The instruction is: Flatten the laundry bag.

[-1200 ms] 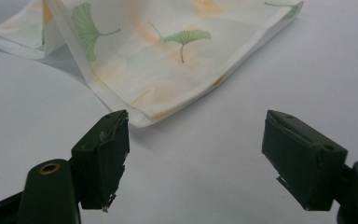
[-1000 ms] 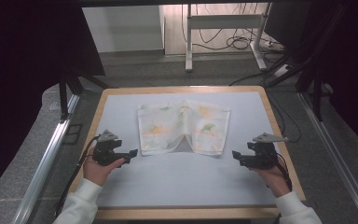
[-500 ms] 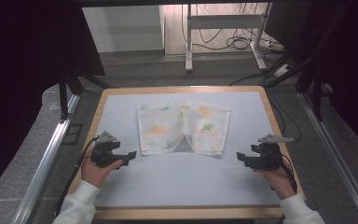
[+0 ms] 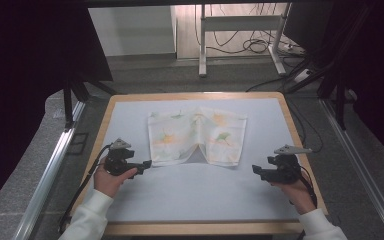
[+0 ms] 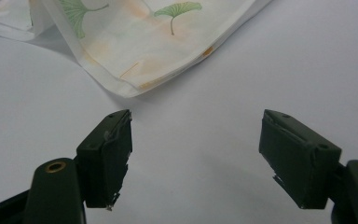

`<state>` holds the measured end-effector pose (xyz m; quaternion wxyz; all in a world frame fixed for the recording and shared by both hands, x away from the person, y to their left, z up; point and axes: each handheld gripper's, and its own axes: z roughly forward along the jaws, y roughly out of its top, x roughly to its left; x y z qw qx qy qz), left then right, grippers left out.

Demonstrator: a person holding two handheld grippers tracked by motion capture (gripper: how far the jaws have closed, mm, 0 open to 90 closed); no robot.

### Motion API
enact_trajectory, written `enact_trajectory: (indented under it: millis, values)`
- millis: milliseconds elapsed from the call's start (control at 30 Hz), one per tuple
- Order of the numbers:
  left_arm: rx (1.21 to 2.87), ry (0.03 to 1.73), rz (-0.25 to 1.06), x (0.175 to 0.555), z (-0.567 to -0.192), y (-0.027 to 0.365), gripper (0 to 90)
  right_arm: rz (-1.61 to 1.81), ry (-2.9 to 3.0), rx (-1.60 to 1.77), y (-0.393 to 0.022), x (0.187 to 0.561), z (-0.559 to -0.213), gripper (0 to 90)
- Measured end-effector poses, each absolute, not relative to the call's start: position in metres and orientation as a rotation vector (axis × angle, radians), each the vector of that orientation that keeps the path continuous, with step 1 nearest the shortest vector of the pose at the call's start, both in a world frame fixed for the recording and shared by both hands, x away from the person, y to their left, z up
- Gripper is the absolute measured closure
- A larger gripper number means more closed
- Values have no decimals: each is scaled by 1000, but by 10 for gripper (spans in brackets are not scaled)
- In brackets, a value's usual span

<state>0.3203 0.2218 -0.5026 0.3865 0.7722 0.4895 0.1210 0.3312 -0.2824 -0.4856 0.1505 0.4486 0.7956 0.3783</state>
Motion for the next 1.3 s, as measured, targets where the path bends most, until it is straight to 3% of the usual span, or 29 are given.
enact_trajectory:
  millis: [500, 1300]
  values:
    - [1920, 1310, 282, 377, -510, 217, 190, 1067, 2288, 1285, -281, 334, -488, 252]
    - [2000, 1328, 188, 389, -529, 197, 195, 1028, 2291, 1286, -281, 335, -491, 253]
